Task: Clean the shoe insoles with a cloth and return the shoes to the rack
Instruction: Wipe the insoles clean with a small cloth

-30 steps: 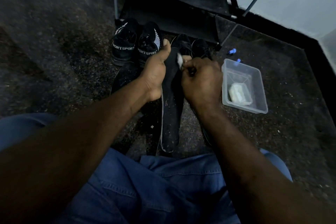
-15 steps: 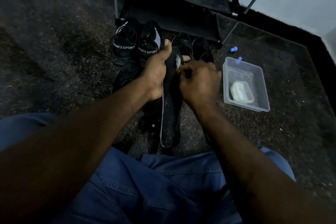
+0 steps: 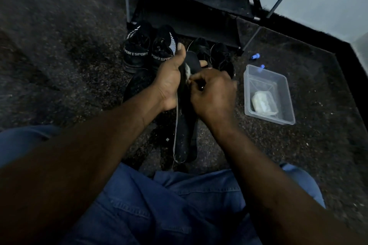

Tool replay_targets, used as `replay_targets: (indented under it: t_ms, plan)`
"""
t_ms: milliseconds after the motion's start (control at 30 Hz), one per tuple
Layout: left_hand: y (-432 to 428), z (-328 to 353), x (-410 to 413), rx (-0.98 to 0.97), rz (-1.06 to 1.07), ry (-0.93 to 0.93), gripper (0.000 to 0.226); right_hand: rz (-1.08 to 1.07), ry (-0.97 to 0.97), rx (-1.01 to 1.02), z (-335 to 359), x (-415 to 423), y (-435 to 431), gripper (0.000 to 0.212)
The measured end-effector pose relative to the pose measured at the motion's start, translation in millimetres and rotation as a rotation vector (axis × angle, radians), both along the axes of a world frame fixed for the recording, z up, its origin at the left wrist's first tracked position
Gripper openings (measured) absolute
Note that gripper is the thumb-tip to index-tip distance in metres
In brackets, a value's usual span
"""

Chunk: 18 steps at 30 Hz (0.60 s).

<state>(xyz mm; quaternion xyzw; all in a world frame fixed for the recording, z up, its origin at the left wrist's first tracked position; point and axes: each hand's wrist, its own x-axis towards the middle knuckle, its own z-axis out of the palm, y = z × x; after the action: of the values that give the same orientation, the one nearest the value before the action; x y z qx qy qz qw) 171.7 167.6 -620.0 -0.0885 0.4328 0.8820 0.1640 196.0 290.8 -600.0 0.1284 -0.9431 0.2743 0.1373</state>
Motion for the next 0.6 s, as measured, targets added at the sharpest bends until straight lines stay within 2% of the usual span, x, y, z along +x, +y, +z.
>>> replay_targets:
  t_ms: [67,167,267,367,467,600]
  plan:
    - [2.5,2.9,2.0,-0.038,0.039,-0.019,0.084,-0.057,0.027,0.055,3.3,-14.5,6.8,0.016]
    - [5.0,7.9,5.1,-0.031,0.044,-0.021,0.072,-0.128,0.024,-0.044,11.6,-35.7,8.7,0.018]
    - [5.8,4.2,4.9,-0.04,0.046,-0.032,0.07,-0.049,0.018,-0.084,12.3,-29.4,-1.0,0.021]
    - [2.8,1.7,3.0,-0.067,0.059,-0.065,0.073,0.08,0.035,-0.023,3.7,-8.5,-7.5,0.018]
    - [-3.6,1.4,-0.1,0.027,0.007,-0.029,0.085,0.144,0.064,0.078,-5.5,1.7,2.0,0.015]
    - [-1.6,0.9,-1.4,0.032,-0.009,-0.019,0.087,0.118,0.122,0.221,-5.6,0.4,23.1,0.018]
